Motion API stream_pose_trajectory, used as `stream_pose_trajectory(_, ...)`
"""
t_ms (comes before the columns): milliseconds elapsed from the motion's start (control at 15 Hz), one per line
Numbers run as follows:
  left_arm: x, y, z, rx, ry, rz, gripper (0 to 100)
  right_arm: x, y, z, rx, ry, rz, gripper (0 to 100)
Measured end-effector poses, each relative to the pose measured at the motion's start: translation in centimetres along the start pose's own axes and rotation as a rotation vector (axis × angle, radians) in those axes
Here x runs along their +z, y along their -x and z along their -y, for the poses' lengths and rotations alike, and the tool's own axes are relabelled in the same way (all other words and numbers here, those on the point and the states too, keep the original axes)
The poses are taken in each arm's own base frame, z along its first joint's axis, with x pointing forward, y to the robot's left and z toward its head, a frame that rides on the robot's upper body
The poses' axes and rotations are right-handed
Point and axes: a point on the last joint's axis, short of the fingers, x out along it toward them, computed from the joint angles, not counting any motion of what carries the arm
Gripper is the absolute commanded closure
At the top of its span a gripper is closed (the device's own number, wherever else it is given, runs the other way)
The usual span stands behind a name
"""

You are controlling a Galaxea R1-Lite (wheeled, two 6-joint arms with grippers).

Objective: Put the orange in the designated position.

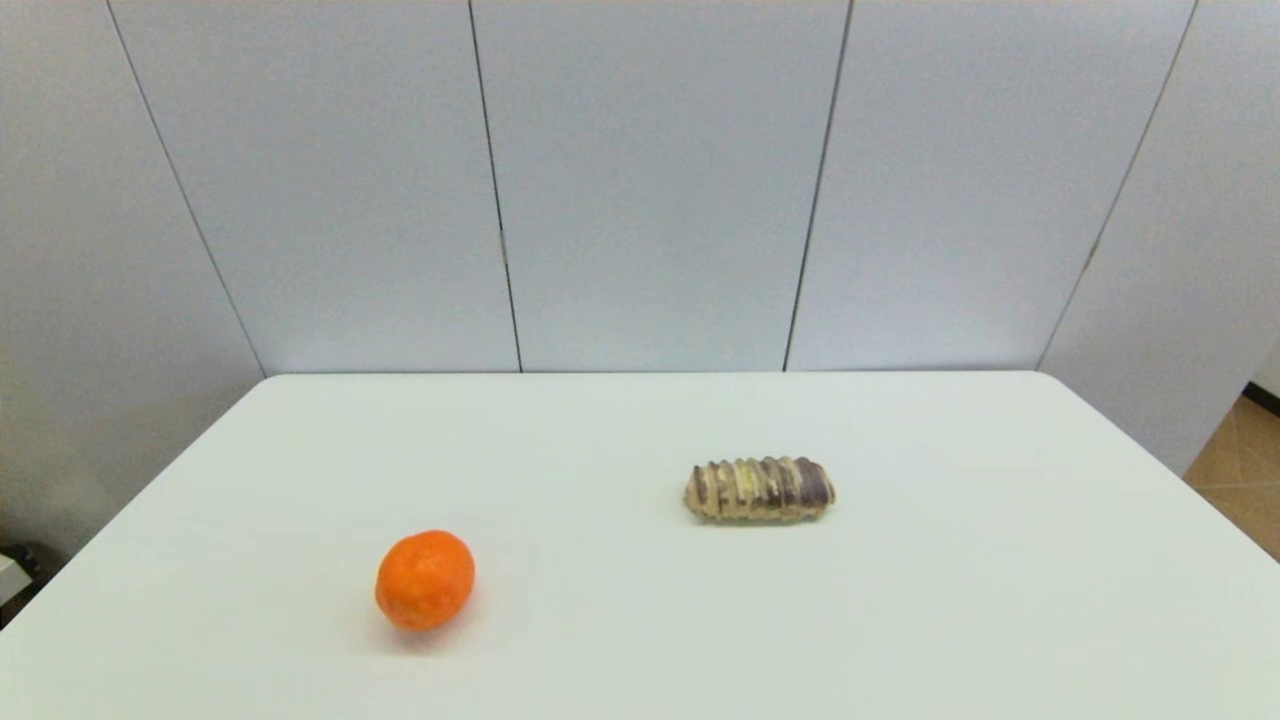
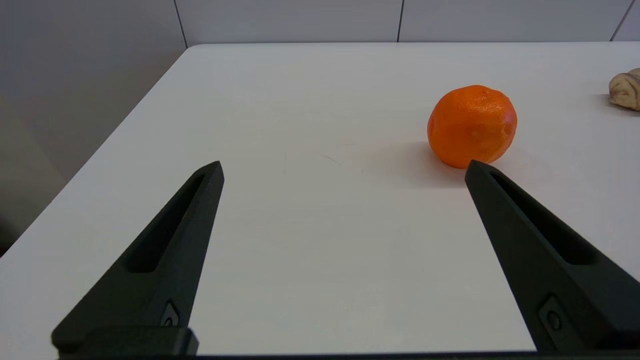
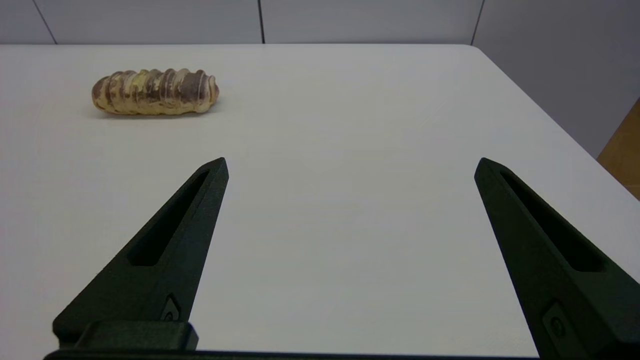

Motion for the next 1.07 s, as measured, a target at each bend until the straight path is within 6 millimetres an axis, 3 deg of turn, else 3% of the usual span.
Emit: stream_pose_trajectory(1067, 0.0, 0.0, 0.0, 0.0, 0.0, 0.0, 0, 0.01, 0.0, 0.01, -0.004, -0.005, 0.001, 0)
